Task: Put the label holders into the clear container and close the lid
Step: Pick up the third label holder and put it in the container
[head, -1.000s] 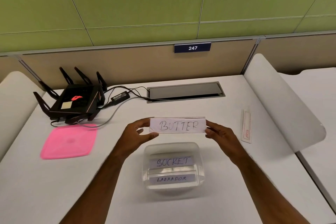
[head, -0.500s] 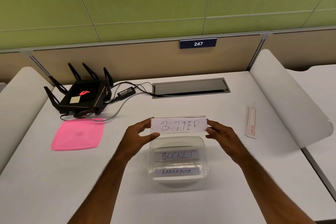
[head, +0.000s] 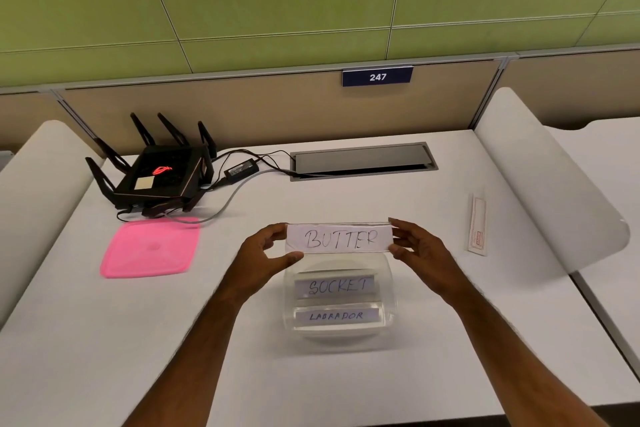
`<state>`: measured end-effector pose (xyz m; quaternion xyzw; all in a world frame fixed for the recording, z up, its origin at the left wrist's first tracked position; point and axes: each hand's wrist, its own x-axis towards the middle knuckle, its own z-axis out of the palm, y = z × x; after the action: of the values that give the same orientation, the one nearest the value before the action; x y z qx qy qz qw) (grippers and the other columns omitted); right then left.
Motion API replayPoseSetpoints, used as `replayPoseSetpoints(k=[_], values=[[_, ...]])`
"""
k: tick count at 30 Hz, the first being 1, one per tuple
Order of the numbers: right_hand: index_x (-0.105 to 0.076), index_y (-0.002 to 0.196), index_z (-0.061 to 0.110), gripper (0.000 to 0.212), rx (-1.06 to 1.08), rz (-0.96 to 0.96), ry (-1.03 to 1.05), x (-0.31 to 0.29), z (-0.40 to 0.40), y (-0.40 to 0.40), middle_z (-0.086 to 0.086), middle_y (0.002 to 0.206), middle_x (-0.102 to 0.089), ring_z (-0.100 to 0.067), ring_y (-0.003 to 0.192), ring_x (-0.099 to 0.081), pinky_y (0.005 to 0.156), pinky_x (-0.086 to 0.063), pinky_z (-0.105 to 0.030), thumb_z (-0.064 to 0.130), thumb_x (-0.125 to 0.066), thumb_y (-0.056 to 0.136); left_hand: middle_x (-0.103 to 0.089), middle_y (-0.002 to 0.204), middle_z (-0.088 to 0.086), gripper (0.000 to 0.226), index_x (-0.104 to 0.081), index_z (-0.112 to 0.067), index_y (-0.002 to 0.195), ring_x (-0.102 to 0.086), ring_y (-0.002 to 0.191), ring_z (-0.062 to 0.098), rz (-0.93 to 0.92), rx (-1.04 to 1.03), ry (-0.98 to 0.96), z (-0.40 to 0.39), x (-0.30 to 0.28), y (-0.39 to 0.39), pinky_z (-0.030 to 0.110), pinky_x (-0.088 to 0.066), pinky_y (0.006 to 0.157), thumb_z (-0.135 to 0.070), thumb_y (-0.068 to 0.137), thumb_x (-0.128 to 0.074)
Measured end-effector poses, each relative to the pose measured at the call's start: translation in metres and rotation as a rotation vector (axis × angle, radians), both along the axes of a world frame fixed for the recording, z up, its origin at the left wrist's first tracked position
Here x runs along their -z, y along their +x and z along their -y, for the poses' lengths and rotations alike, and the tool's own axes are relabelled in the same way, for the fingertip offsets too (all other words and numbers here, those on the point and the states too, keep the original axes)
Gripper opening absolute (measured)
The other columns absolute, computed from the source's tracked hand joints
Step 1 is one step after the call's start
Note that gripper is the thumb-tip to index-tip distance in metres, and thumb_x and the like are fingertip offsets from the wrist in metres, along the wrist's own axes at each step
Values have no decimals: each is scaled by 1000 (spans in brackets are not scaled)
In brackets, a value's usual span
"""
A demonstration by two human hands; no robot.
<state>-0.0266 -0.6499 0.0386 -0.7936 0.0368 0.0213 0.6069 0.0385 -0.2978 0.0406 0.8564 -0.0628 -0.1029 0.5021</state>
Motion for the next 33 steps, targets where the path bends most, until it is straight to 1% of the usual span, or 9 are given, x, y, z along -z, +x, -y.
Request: replayPoseSetpoints(k=[3, 5, 11, 15, 18, 21, 24, 27, 33], values=[[-55, 140, 38, 51, -40, 8, -77, 5, 0, -1, 23, 123, -70, -1, 119, -64, 91, -54, -15, 25, -73, 94, -62, 114, -40, 59, -54, -56, 119, -54, 114, -13, 15, 42, 66, 1, 2, -6, 21, -44, 95, -62, 67, -83], [-56, 138, 36, 47, -71, 21, -120, 8, 1, -2, 25, 126, -68, 1, 122, -62, 90, -54, -14, 29, -72, 95, -60, 114, -41, 56, -54, -53, 114, -50, 111, -22, 40, 82, 129, 1, 5, -9, 17, -42, 90, -61, 67, -83], [-62, 117, 40, 30, -161, 9, -403, 23, 6, -4, 26, 124, -67, 7, 120, -59, 99, -49, -24, 38, -76, 90, -60, 115, -20, 57, -57, -44, 106, -52, 112, 12, 53, 137, 362, 0, 26, -16, 34, -45, 91, -59, 60, -87], [-68, 115, 38, 30, -141, 26, -593, 34, 2, -2, 25, 111, -68, -8, 108, -64, 97, -44, -26, 42, -78, 86, -68, 112, -16, 49, -68, -36, 99, -56, 120, 13, 200, 113, 467, 7, 41, -17, 36, -29, 108, -52, 59, -92], [-70, 117, 30, 31, -141, 63, -670, 43, 0, -1, 15, 123, -71, -8, 129, -57, 121, -26, -36, 39, -77, 88, -71, 103, -15, 43, -75, -29, 92, -60, 119, 11, 310, 94, 526, 10, 49, -20, 39, -21, 110, -49, 58, -93], [-76, 111, 25, 27, -159, 131, -755, 51, -1, -1, 7, 144, -60, -13, 148, -39, 122, -28, -45, 33, -80, 86, -72, 101, -16, 33, -76, -28, 90, -57, 123, 13, 360, 137, 602, 12, 52, -21, 45, -18, 114, -49, 67, -88], [-79, 107, 25, 24, -156, 63, -764, 54, -4, -1, 0, 154, -51, -18, 153, -32, 113, -42, -46, 34, -81, 85, -66, 102, -13, 28, -78, -29, 93, -54, 122, 17, 376, 201, 724, 15, 51, -19, 47, -15, 117, -50, 75, -82], [-77, 110, 27, 24, -154, -41, -757, 58, -10, 0, 2, 160, -43, -19, 154, -28, 119, -33, -44, 37, -78, 88, -61, 104, -9, 30, -78, -29, 98, -52, 120, 19, 339, 253, 833, 20, 50, -18, 49, -12, 119, -52, 79, -78], [-72, 105, 24, 22, -64, -227, -611, 64, -21, 5, 5, 159, -43, -19, 138, -50, 112, -39, -38, 30, -81, 86, -60, 108, -7, 32, -76, -30, 101, -51, 116, 18, 313, 372, 1075, 30, 49, -12, 51, -8, 119, -57, 85, -68]])
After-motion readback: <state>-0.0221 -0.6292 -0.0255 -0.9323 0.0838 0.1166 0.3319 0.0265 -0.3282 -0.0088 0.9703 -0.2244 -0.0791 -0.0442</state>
